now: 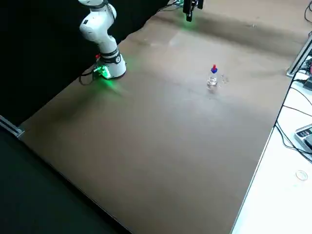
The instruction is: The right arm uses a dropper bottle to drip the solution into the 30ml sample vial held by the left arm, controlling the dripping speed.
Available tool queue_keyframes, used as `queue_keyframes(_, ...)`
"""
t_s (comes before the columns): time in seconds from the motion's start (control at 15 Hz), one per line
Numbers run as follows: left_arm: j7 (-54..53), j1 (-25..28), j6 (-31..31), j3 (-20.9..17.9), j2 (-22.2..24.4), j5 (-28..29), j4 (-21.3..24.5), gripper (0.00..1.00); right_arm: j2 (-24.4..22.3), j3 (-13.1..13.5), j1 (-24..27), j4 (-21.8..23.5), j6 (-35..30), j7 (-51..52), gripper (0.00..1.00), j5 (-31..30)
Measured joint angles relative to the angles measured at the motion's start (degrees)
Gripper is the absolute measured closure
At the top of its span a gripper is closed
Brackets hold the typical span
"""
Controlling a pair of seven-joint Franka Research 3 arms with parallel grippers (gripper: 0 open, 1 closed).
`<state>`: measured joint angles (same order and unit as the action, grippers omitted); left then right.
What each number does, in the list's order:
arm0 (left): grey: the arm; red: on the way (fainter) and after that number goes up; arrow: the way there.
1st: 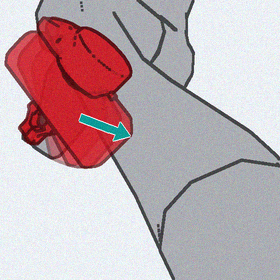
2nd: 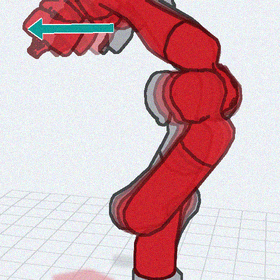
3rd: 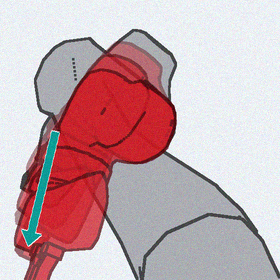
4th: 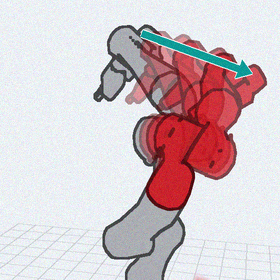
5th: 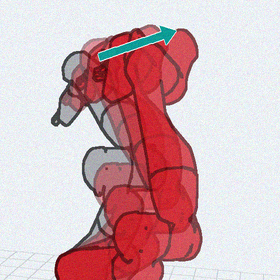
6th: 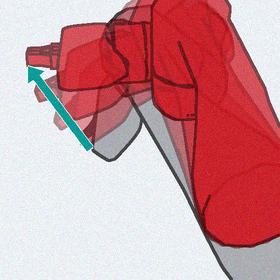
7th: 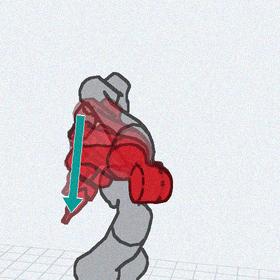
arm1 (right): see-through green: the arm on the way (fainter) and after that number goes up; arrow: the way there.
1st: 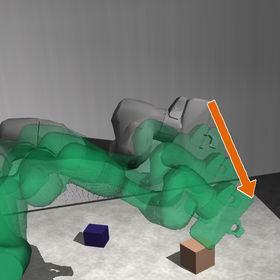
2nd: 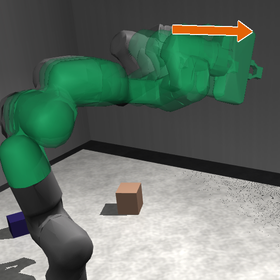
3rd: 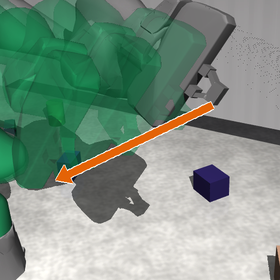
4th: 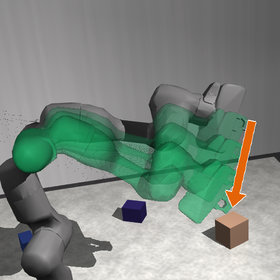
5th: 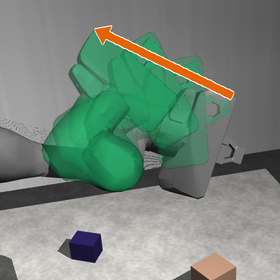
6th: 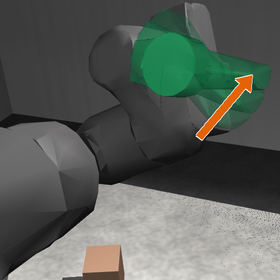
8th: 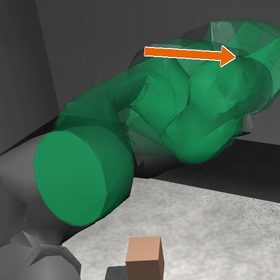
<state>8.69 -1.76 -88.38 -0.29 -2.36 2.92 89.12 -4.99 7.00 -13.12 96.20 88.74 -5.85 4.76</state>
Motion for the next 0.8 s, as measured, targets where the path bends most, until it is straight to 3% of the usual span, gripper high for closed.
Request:
queue_keyframes(0.27, -1.49, 0.08, -0.53, -0.16, 1.38, -0.57, 2.50, 0.00, -1.77, -2.96, 2.11, 2.47, 0.49, -0.01, 0.00, -0.05)
queue_keyframes(0.8, -2.39, 0.09, -1.82, -0.17, 1.48, -0.57, 3.04, 0.00, -1.90, -3.35, 4.77, 2.63, -0.09, 0.02, 0.00, -0.26)
